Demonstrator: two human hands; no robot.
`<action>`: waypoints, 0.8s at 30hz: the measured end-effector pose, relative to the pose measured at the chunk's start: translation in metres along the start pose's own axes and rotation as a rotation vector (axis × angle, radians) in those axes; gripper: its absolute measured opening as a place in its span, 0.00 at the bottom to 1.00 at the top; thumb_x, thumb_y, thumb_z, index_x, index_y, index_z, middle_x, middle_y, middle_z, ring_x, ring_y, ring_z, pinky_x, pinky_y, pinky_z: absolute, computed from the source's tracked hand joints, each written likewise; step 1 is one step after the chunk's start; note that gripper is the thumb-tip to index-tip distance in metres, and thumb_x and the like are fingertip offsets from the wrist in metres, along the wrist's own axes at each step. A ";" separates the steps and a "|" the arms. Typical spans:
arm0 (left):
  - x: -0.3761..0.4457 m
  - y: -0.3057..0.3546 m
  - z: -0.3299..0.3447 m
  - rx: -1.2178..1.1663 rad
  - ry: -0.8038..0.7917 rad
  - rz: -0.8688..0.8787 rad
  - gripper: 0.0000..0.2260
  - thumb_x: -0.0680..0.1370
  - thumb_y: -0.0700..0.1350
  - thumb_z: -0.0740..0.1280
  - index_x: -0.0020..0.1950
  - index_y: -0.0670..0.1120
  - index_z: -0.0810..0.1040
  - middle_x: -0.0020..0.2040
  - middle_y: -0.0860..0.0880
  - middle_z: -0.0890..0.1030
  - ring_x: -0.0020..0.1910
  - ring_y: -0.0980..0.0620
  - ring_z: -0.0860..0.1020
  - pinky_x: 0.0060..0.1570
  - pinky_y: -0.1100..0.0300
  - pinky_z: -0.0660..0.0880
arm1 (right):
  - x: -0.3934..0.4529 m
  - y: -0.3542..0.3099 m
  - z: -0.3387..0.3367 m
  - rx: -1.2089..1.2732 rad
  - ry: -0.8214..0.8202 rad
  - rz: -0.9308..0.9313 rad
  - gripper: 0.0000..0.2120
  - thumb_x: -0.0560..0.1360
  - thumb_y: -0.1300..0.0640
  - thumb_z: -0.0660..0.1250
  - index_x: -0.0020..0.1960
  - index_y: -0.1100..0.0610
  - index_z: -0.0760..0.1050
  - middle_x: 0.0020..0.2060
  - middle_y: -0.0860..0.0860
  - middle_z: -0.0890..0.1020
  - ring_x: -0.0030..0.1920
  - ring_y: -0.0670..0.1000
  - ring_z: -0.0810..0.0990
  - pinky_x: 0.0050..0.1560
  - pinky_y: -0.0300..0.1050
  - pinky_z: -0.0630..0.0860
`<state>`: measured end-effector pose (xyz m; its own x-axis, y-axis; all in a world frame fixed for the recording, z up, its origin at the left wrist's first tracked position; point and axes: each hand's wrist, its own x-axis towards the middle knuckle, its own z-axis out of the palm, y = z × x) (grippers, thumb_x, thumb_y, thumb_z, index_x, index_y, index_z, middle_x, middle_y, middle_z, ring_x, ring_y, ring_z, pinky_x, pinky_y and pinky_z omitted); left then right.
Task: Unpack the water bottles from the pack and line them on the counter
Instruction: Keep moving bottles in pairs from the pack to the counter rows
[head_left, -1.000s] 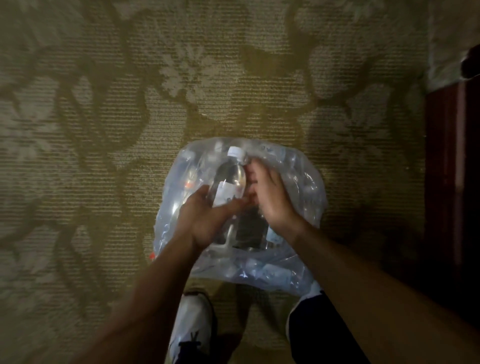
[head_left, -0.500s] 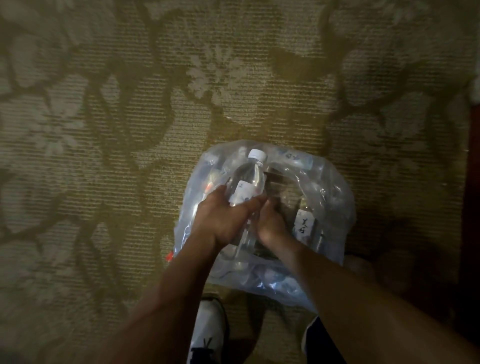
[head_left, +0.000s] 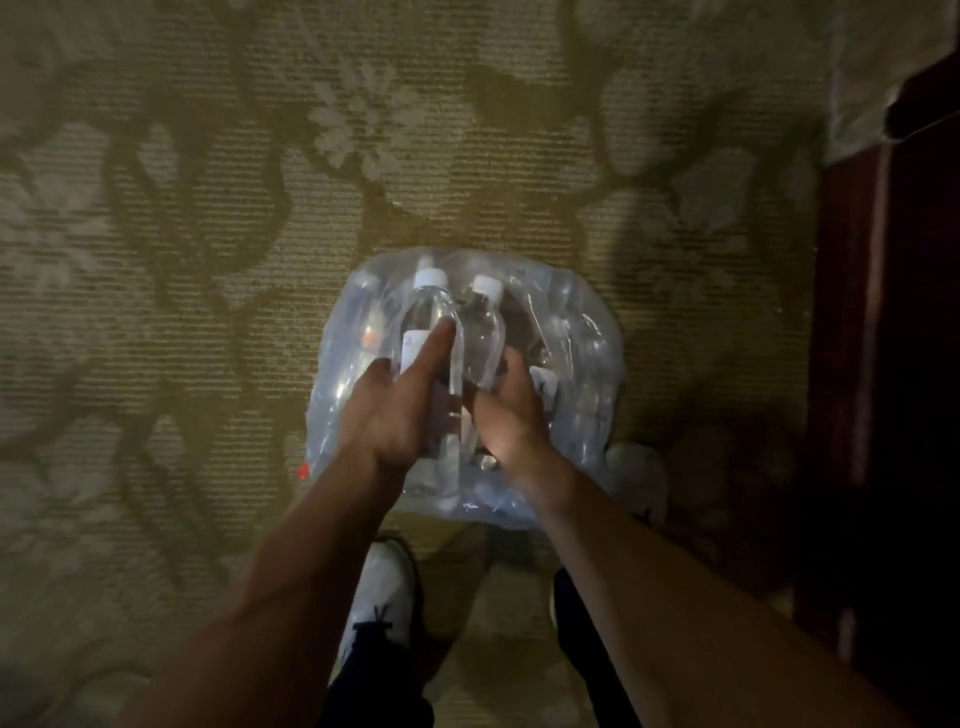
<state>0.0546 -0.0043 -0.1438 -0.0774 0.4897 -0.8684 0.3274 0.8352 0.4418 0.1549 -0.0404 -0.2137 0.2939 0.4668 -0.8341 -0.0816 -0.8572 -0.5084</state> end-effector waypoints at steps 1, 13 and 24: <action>-0.008 0.001 0.002 -0.021 -0.010 0.001 0.35 0.69 0.75 0.64 0.57 0.46 0.82 0.44 0.45 0.87 0.40 0.48 0.86 0.31 0.60 0.77 | -0.007 -0.005 -0.004 0.047 0.013 -0.009 0.30 0.67 0.43 0.76 0.67 0.47 0.72 0.56 0.48 0.83 0.55 0.52 0.82 0.58 0.54 0.80; -0.132 0.057 -0.025 -0.095 -0.079 0.027 0.34 0.71 0.71 0.65 0.59 0.42 0.80 0.42 0.40 0.87 0.41 0.39 0.85 0.35 0.52 0.79 | -0.149 -0.065 -0.077 0.482 -0.107 0.065 0.24 0.73 0.44 0.72 0.63 0.57 0.77 0.51 0.57 0.85 0.48 0.55 0.86 0.37 0.46 0.82; -0.342 0.160 -0.064 -0.018 -0.255 0.215 0.34 0.68 0.70 0.65 0.61 0.44 0.80 0.50 0.41 0.86 0.40 0.45 0.84 0.28 0.60 0.74 | -0.394 -0.195 -0.161 0.521 -0.042 -0.125 0.27 0.69 0.42 0.75 0.64 0.49 0.73 0.53 0.54 0.85 0.48 0.55 0.87 0.46 0.52 0.83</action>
<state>0.0733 -0.0217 0.2382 0.2303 0.5792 -0.7820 0.2939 0.7247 0.6232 0.2083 -0.0916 0.2482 0.2939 0.5757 -0.7630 -0.5139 -0.5779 -0.6340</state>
